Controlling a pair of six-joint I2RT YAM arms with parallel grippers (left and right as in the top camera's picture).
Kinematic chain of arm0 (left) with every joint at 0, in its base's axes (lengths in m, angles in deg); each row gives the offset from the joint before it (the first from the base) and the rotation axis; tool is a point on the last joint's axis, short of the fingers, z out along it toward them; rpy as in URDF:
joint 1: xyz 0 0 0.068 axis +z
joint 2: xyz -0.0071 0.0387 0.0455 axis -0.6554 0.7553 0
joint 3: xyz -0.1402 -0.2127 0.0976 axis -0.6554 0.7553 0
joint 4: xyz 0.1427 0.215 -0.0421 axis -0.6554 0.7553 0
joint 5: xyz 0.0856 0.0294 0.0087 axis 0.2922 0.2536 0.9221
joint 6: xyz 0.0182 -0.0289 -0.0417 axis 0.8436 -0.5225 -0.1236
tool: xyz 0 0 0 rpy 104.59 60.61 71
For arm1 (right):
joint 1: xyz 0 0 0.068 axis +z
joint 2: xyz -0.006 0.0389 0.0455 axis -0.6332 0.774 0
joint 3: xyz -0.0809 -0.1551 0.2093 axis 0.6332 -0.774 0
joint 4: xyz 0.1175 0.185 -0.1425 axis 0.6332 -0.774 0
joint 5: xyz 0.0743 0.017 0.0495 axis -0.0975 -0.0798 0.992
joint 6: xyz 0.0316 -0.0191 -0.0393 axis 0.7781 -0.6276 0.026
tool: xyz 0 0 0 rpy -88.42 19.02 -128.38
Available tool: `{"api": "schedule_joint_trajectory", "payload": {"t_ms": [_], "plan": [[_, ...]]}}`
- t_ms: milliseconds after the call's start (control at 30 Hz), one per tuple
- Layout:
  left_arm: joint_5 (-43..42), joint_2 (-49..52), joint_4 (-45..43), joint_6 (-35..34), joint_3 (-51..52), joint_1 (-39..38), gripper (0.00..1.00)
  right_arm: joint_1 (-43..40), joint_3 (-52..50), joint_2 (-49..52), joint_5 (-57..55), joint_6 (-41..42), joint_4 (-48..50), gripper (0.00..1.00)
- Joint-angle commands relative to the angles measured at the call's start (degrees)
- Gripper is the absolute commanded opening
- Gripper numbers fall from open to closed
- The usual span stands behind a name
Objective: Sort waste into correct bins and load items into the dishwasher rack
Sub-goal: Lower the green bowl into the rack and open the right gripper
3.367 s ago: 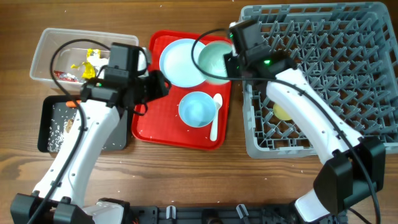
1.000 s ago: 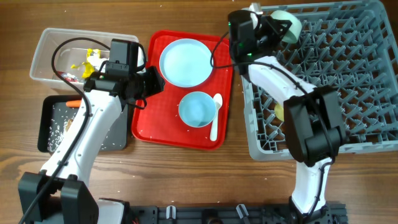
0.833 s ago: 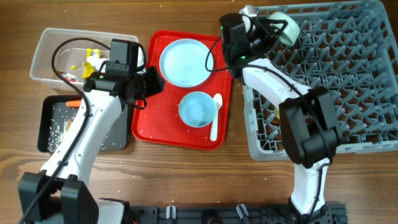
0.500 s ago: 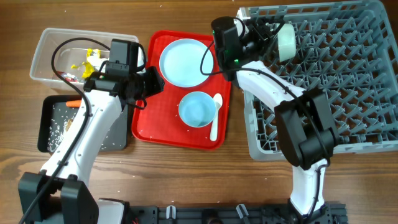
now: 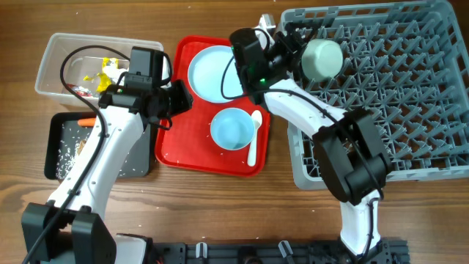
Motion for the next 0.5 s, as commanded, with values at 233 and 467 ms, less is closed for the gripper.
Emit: {"api": "schedule_joint_trajectory", "payload": {"t_ms": [233, 467], "plan": [[2.75, 0.37, 0.46, 0.48, -0.98, 0.15, 0.37, -0.15, -0.24, -13.99, 0.74, -6.38, 15.69, 0.98], [2.73, 0.37, 0.33, 0.50, -0.98, 0.15, 0.38, -3.63, 2.23, -27.41, 2.40, -17.38, 34.53, 1.00]]}}
